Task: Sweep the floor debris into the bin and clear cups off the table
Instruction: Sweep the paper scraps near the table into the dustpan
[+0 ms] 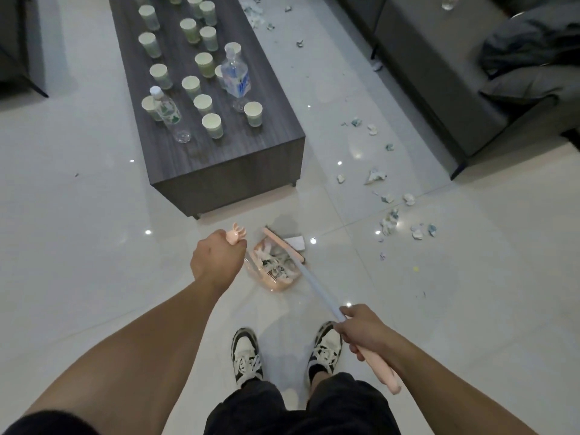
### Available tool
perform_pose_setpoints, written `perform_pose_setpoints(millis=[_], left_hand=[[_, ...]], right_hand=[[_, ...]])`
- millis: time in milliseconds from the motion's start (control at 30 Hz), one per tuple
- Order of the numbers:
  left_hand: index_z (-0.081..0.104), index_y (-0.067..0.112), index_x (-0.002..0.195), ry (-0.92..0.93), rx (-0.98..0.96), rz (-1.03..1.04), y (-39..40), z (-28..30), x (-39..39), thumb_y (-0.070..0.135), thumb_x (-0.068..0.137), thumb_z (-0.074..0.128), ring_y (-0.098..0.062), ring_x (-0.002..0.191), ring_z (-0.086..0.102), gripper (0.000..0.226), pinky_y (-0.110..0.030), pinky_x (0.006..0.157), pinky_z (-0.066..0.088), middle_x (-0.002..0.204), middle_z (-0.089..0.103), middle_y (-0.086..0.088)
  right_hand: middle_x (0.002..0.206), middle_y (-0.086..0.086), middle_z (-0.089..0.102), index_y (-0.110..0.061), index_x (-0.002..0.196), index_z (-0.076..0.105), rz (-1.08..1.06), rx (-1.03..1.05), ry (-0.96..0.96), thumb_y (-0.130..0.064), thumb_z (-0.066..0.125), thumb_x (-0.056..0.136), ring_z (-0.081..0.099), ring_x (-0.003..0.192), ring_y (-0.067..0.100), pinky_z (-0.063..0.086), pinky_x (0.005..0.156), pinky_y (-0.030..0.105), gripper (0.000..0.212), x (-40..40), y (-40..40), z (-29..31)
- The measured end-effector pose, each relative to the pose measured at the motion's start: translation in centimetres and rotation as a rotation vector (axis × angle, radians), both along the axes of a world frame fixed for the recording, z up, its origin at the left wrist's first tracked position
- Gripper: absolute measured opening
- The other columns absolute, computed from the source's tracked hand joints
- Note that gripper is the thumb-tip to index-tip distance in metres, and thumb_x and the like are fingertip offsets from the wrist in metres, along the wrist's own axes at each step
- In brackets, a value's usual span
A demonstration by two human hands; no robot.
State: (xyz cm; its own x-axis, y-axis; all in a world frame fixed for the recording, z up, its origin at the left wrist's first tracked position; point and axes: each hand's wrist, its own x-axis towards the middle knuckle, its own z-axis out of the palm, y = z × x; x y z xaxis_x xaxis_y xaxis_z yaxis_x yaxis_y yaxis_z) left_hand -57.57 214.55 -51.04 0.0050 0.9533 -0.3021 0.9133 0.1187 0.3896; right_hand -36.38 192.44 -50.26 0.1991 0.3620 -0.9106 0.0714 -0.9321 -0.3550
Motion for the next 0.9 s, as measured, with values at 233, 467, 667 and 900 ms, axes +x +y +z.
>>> perform_pose_setpoints(millis=[233, 467, 667, 900], left_hand=[[0.052, 0.023, 0.069, 0.034, -0.006, -0.100, -1.0, 0.8, -0.2, 0.049, 0.079, 0.057, -0.018, 0.060, 0.055, 0.029, -0.027, 0.051, 0.035, 0.064, 0.057, 0.004], [0.046, 0.025, 0.068, 0.090, -0.013, -0.197, -1.9, 0.1, 0.8, 0.051, 0.078, 0.050, -0.015, 0.058, 0.051, 0.027, -0.027, 0.049, 0.032, 0.062, 0.054, 0.007], [0.046, 0.025, 0.072, 0.108, 0.016, -0.217, -1.6, 0.0, 3.1, 0.047, 0.079, 0.050, -0.018, 0.057, 0.048, 0.024, -0.029, 0.051, 0.031, 0.063, 0.053, 0.005], [0.048, 0.024, 0.073, 0.081, 0.016, -0.236, -1.4, 0.4, 3.4, 0.045, 0.082, 0.052, -0.014, 0.056, 0.047, 0.023, -0.026, 0.050, 0.028, 0.064, 0.053, 0.006]], right_hand=[[0.059, 0.010, 0.053, -0.002, 0.113, 0.058, -0.200, 0.101, -0.024, -0.006, 0.064, 0.089, 0.045, 0.035, 0.014, 0.038, 0.038, 0.021, 0.025, 2.7, 5.3, -1.2], [0.066, 0.011, 0.055, -0.006, 0.118, 0.055, -0.541, 0.125, 0.138, -0.013, 0.056, 0.099, 0.045, 0.042, 0.015, 0.039, 0.036, 0.022, 0.020, 4.9, 7.6, -3.7], [0.073, 0.015, 0.050, -0.002, 0.109, 0.050, -0.576, -0.095, 0.164, -0.014, 0.046, 0.101, 0.043, 0.046, 0.020, 0.039, 0.039, 0.024, 0.015, 1.7, 3.1, -7.8], [0.062, 0.008, 0.049, -0.005, 0.105, 0.055, -0.616, -0.225, 0.247, -0.017, 0.047, 0.099, 0.038, 0.038, 0.014, 0.034, 0.036, 0.022, 0.015, -4.3, -0.7, -6.6]])
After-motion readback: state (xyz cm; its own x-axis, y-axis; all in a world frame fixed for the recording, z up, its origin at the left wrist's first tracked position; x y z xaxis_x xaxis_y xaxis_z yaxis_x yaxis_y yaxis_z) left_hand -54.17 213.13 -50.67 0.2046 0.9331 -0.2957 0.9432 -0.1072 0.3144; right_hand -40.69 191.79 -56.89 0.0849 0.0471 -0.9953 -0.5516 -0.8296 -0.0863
